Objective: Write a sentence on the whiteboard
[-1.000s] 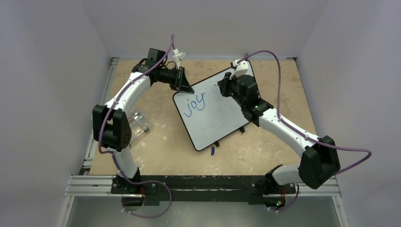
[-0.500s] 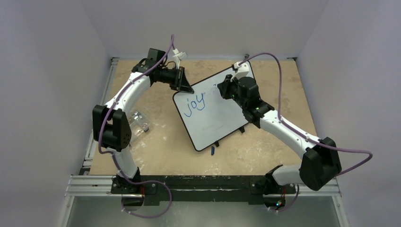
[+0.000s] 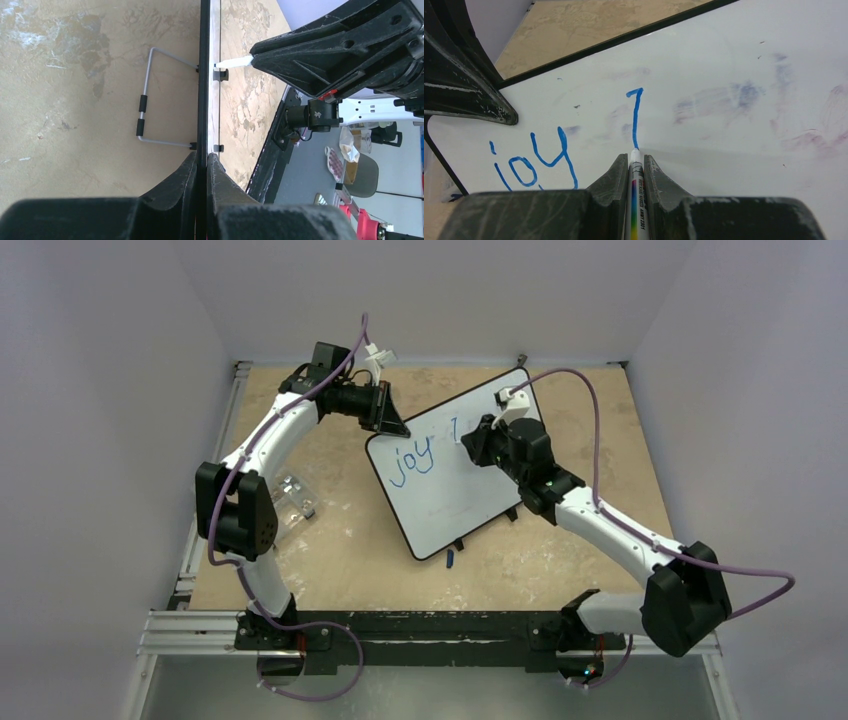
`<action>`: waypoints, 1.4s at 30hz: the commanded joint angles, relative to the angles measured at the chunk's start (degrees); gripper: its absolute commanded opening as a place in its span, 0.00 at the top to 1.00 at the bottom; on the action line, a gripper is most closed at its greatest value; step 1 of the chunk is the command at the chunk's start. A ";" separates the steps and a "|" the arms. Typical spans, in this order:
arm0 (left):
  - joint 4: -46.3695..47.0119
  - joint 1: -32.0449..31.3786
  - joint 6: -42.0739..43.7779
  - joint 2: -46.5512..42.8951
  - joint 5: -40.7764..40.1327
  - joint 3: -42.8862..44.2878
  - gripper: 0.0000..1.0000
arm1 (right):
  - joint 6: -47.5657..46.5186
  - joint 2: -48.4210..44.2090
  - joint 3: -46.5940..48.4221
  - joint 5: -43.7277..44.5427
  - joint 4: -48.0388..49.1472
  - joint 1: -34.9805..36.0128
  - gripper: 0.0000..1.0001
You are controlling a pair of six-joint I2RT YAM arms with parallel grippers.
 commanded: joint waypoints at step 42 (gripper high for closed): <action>2.15 -0.62 2.03 -4.37 1.17 1.02 1.00 | 0.35 -1.71 10.18 2.17 -1.29 -0.25 1.00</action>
